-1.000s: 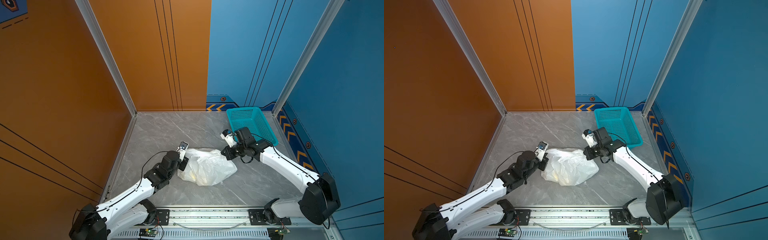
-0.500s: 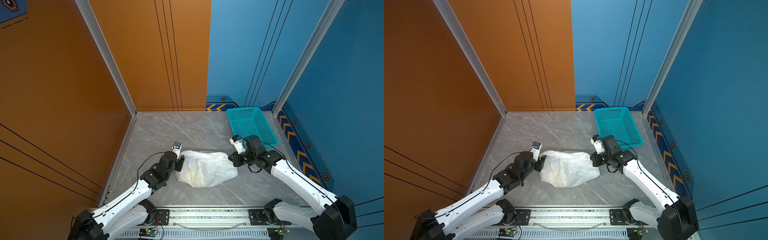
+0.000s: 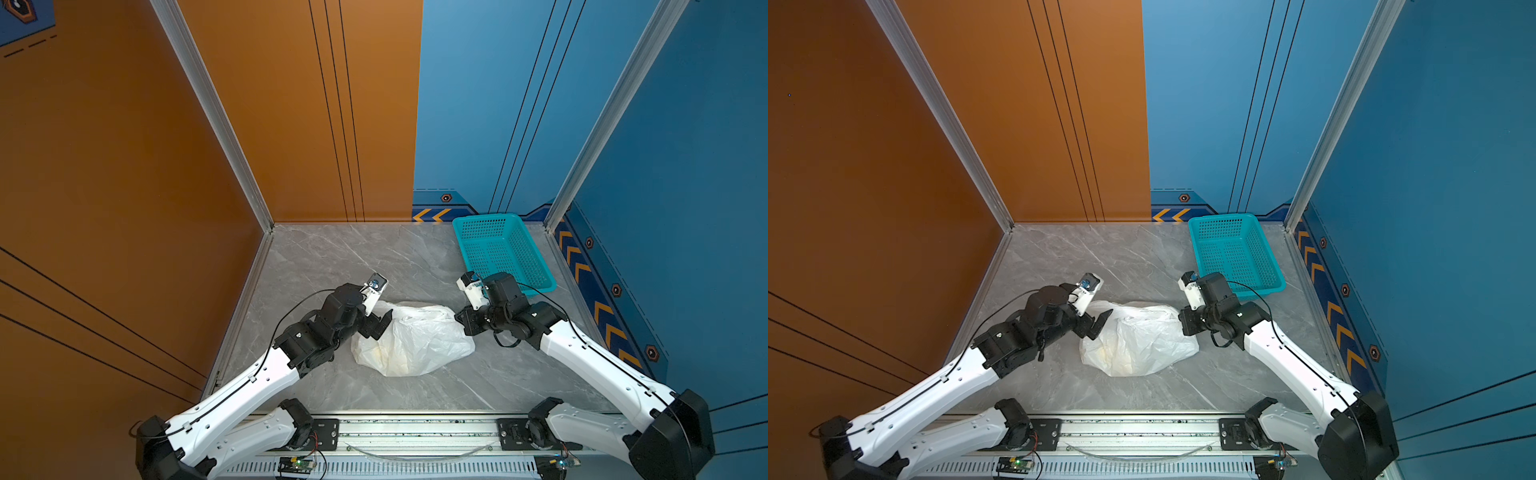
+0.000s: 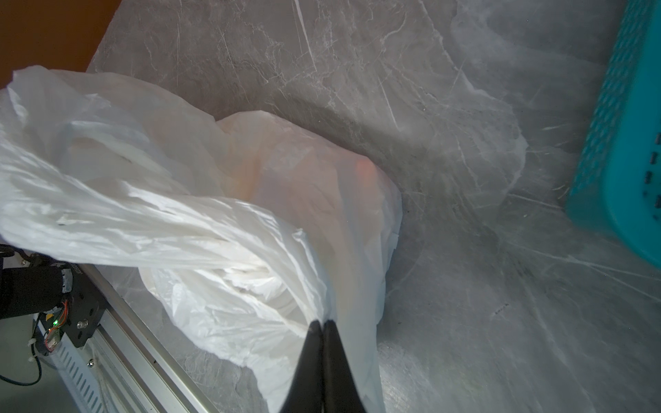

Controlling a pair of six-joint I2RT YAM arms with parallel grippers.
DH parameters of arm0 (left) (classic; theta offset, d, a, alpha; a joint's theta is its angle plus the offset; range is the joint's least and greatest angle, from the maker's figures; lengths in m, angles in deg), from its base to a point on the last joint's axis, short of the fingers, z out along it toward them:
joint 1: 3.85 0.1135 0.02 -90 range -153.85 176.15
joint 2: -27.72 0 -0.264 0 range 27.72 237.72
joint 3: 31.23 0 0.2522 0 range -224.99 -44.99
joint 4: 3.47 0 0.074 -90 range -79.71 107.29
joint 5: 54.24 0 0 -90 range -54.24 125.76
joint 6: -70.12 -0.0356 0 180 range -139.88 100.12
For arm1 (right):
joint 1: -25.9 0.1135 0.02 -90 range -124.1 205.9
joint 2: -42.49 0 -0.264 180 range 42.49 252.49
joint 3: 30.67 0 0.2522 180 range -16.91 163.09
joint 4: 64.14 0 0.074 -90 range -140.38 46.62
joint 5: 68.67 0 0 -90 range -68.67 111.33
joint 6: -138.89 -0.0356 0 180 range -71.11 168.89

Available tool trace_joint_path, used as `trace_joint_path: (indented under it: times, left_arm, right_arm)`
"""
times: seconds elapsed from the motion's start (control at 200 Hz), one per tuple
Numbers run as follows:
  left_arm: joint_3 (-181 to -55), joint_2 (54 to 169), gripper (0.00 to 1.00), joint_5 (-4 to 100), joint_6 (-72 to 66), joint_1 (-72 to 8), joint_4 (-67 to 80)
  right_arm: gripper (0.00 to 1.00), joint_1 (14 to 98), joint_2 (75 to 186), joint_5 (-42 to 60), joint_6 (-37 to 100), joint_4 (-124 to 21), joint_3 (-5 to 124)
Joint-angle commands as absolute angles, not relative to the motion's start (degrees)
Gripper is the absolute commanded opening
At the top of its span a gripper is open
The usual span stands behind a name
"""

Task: Untie the knot of the plastic bag and take out the fruit
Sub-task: Untie the plastic bag at the center of the table.

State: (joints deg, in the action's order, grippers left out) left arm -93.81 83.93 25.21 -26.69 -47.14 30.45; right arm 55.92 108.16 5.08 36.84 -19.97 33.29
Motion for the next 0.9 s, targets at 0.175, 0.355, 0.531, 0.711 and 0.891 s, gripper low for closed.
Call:
trace_joint_path:
  times: [0.175,0.355,0.531,0.711,0.891]
  left_arm:
    - [-98.4,93.6,0.99,32.8,-36.9,-47.1,32.2]
    - [-100.1,97.7,0.70,34.8,-39.4,-45.3,31.1]
    - [-99.4,98.0,0.30,35.7,-39.4,-44.2,30.8]
    - [-95.9,94.8,0.00,34.4,-36.6,-42.6,28.3]
    - [-89.7,89.4,0.00,29.1,-28.1,-40.8,23.3]
  right_arm:
    - [0.00,56.4,109.1,6.2,37.5,-19.1,35.8]
    - [0.00,56.4,109.4,6.6,37.9,-19.1,35.9]
    - [0.00,55.7,109.4,7.0,38.1,-19.1,35.5]
    - [0.00,53.7,108.3,7.6,37.8,-19.1,34.8]
    - [0.00,50.9,103.6,8.8,35.7,-19.0,32.0]
